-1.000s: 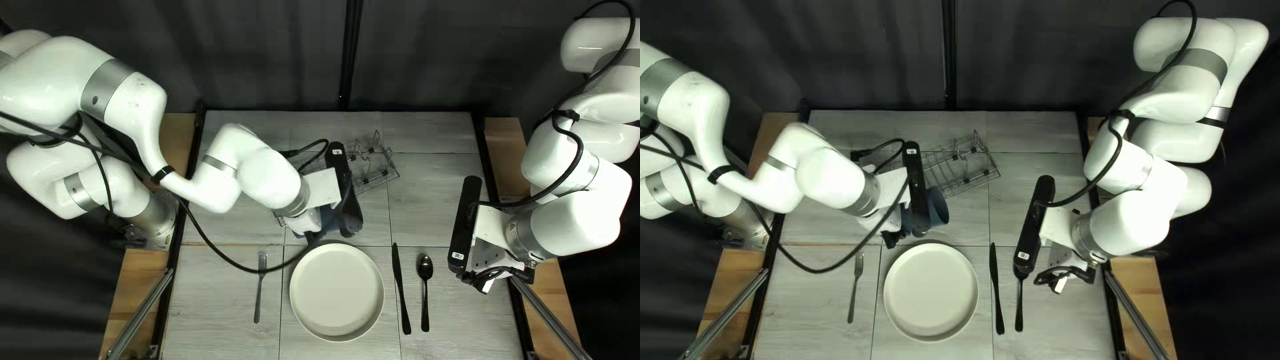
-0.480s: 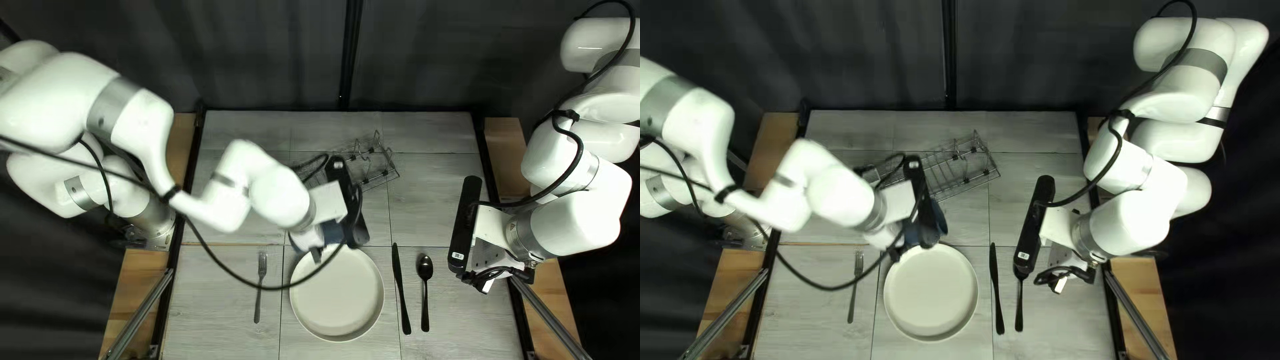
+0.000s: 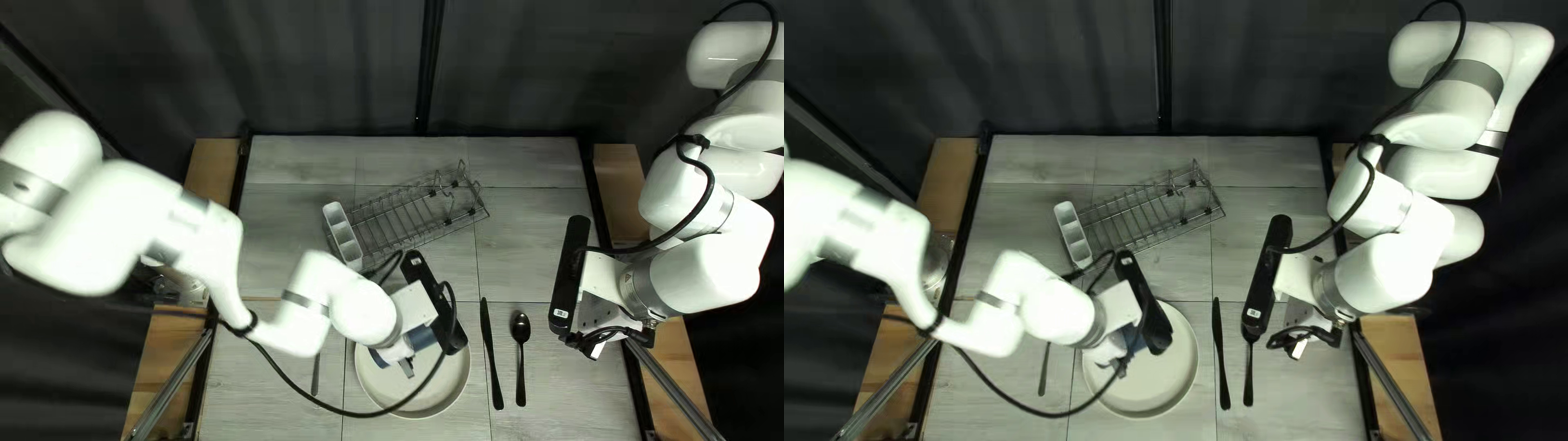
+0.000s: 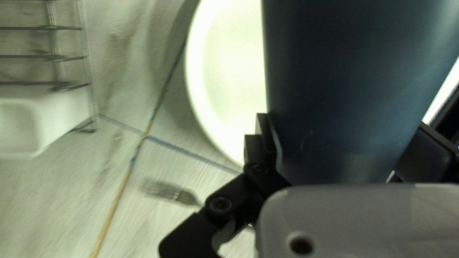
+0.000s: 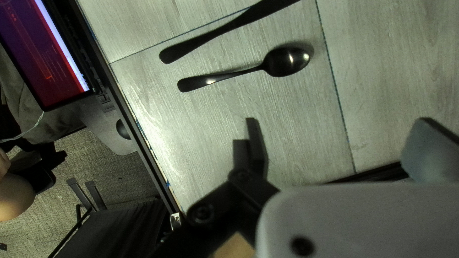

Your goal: Pick up and place plate onto table. Place down one fork to the left of the plate. Place spoon and knife to the right of the plate. Place cup above the knife and spoon

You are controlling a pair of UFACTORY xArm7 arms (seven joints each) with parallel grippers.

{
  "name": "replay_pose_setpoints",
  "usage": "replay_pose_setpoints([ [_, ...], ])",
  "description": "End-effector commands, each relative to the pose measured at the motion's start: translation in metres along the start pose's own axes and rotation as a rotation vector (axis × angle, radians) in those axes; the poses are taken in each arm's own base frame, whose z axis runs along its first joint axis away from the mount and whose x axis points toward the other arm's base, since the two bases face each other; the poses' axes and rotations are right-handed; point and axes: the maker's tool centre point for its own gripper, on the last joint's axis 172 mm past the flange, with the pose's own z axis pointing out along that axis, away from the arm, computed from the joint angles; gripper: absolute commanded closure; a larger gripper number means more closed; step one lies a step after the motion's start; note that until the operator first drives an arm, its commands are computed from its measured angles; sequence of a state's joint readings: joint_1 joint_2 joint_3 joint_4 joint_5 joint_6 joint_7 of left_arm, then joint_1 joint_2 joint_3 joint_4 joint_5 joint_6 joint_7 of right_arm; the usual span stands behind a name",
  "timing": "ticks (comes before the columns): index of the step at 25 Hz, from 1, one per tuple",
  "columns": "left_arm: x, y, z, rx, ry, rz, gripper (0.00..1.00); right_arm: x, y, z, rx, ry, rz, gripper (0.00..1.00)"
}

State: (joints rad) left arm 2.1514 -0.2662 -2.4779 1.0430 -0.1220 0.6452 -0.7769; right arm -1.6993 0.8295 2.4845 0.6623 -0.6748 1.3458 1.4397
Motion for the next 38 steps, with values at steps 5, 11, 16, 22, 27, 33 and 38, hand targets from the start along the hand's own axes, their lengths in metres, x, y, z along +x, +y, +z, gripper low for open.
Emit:
replay_pose_setpoints([
  [5, -0.01, 0.013, 0.036, -0.052, -0.01, -0.006, 1.0, 0.0, 0.0, 0.0, 0.0, 0.0, 0.0, 0.0],
  [11, -0.021, 0.008, 0.051, -0.089, -0.033, -0.021, 0.17, 0.0, 0.0, 0.0, 0.0, 0.0, 0.0, 0.0],
  [16, -0.019, 0.004, 0.047, -0.104, -0.039, -0.022, 0.0, 0.0, 0.0, 0.0, 0.0, 0.0, 0.0, 0.0],
  [22, -0.019, -0.029, -0.005, -0.073, -0.02, -0.033, 0.0, 0.0, 0.0, 0.0, 0.0, 0.0, 0.0, 0.0],
  [27, -0.014, -0.088, -0.067, -0.031, 0.023, -0.043, 0.0, 0.0, 0.0, 0.0, 0.0, 0.0, 0.0, 0.0],
  [33, -0.001, -0.153, -0.159, 0.032, 0.069, 0.026, 0.0, 0.0, 0.0, 0.0, 0.0, 0.0, 0.0, 0.0],
  [38, -0.021, -0.209, -0.235, 0.102, 0.094, 0.085, 0.0, 0.0, 0.0, 0.0, 0.0, 0.0, 0.0, 0.0],
])
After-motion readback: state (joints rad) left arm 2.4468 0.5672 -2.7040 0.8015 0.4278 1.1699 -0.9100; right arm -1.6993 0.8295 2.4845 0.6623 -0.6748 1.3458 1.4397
